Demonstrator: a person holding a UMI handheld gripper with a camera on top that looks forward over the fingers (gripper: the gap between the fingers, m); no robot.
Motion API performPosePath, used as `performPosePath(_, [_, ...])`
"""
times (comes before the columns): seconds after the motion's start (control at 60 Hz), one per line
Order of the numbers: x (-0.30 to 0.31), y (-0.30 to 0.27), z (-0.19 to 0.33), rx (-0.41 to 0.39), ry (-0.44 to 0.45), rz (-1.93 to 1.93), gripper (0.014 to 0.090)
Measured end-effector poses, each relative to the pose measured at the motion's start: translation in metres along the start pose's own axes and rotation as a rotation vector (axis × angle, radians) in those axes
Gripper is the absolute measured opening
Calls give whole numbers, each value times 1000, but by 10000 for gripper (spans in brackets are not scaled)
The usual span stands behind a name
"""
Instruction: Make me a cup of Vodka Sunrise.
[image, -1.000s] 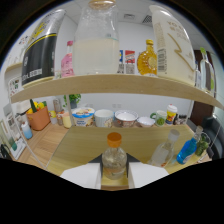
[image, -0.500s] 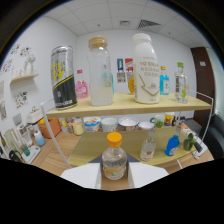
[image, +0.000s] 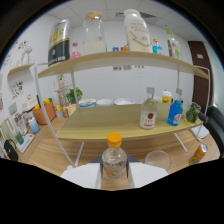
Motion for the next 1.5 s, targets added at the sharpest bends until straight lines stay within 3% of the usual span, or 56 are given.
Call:
performPosePath(0.267, [-6, 59, 44, -70, 1, -13, 354])
performPosePath(0.55, [-11, 113, 67, -200, 3, -4, 359])
performPosePath(0.75, [-14, 114, 65, -172, -19, -65, 371])
performPosePath(0.883, [-10, 112, 54, -173, -27, -83, 525])
performPosePath(0.95, [-10, 102, 42, -168, -42, -73, 704])
performPosePath(1.05, [-11, 75, 15, -127, -63, -61, 841])
performPosePath(1.2, [-6, 32, -38, -52, -88, -39, 856])
performPosePath(1.333, [23, 17, -76, -11, -45, -54, 866])
performPosePath(1.5, [75, 27, -106, -43, 12, -73, 864])
